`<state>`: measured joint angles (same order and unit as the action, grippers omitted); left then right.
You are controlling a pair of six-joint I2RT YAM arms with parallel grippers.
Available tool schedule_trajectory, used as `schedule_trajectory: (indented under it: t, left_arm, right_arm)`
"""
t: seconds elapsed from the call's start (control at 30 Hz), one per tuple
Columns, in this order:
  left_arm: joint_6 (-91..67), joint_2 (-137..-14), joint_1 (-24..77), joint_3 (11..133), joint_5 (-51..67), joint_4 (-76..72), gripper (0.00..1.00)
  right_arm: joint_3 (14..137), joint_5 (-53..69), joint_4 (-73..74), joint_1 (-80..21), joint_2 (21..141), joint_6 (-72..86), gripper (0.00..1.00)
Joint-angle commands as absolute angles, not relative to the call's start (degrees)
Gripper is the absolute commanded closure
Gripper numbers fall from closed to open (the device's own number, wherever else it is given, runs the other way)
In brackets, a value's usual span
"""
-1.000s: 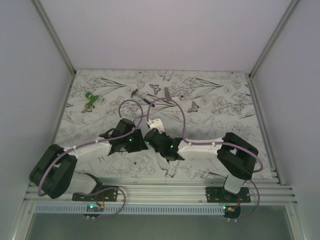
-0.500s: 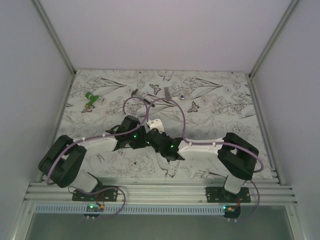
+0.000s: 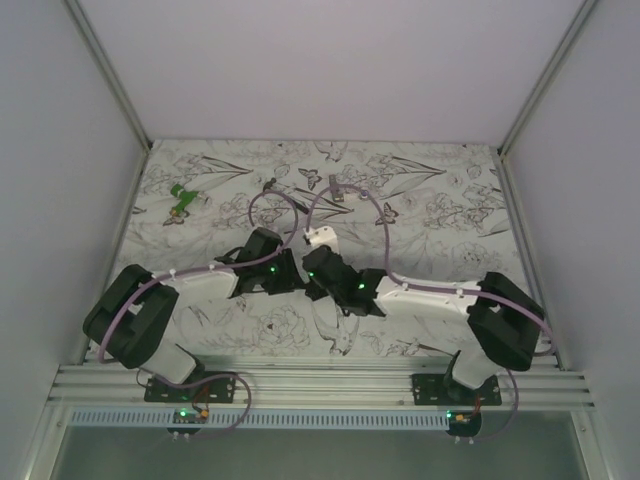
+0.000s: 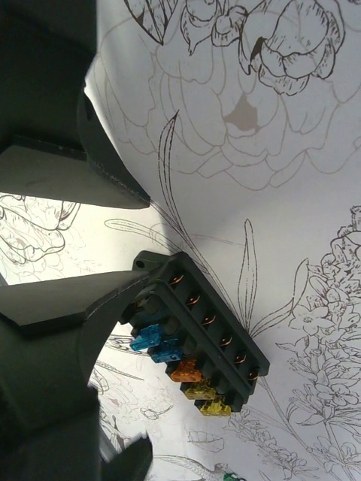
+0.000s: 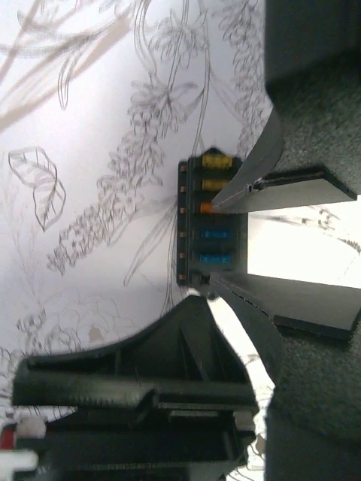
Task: Snap on the fuse box
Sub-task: Adjust the fuse box base at the center of the board.
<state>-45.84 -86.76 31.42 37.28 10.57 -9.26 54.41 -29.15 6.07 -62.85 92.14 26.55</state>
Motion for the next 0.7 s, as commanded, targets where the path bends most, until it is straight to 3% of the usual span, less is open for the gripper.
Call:
schedule_trajectory:
  t: [0.0, 0.3, 0.67]
  left_arm:
    - [-45.6, -88.6, 31.6, 38.3, 10.5, -8.9, 0.57]
    - [-44.4, -91.4, 31.2, 40.4, 11.6, -8.8, 0.56]
    - [-42.4, -94.6, 29.9, 43.3, 13.2, -8.2, 0.53]
  right_arm:
    - [51.3, -27.7, 6.5, -58.5, 85.7, 24.4, 0.56]
    - [45.7, -19.8, 6.8, -46.0, 83.5, 22.2, 0.57]
    - [43.5, -14.7, 4.5, -44.2, 87.8, 23.8, 0.66]
